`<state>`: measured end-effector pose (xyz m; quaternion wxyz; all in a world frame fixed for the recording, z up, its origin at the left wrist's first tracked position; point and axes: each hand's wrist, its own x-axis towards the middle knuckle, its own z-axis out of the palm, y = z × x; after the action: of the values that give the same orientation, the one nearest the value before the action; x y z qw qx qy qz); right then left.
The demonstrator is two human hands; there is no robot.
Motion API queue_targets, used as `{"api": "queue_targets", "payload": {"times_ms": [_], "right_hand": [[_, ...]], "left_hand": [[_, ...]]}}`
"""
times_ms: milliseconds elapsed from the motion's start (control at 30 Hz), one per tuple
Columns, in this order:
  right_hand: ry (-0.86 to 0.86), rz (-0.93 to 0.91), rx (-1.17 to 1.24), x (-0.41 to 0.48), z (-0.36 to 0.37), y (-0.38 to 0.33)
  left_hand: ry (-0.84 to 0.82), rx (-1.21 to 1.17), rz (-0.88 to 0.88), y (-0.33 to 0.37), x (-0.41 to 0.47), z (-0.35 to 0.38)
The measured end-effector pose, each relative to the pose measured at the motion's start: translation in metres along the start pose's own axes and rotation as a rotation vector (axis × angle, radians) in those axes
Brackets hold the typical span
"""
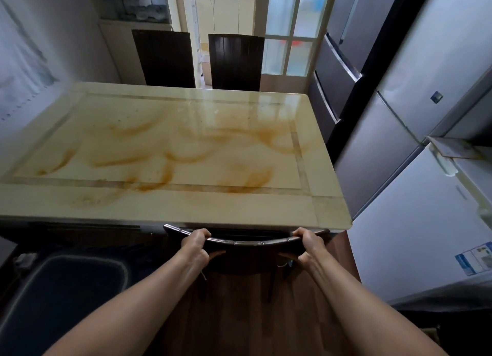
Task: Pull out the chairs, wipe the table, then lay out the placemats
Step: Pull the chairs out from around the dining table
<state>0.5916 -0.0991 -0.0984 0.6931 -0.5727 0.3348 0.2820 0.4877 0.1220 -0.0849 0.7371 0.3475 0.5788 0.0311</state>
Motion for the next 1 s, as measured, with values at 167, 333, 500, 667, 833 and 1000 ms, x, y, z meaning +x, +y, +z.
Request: {"api": "queue_targets", "payload": {"times_ms": [167,333,500,667,833,1000], "right_hand": [[-0.004,-0.005,-0.008,0.013,0.003,-0.002],[0.032,-0.013,0.062,0.024,0.014,-0.005],[0.021,-0.007,0.047,0.029,0.02,-0.01],[0.013,0.003,0.037,0.035,0.022,-0.014],[0.006,0.019,0.021,0.041,0.022,-0.013],[-0.021,0.019,0.011,0.039,0.022,-0.013]], "left_hand": [[-0.007,0.014,-0.016,0.006,0.012,0.007],[-0.012,0.033,-0.021,0.019,0.015,0.014],[-0.006,0.036,-0.023,0.025,0.015,0.02],[-0.004,0.045,-0.015,0.029,0.011,0.026],[-0.039,0.04,-0.035,0.031,0.011,0.026],[-0.086,0.036,-0.079,0.032,0.017,0.022]]}}
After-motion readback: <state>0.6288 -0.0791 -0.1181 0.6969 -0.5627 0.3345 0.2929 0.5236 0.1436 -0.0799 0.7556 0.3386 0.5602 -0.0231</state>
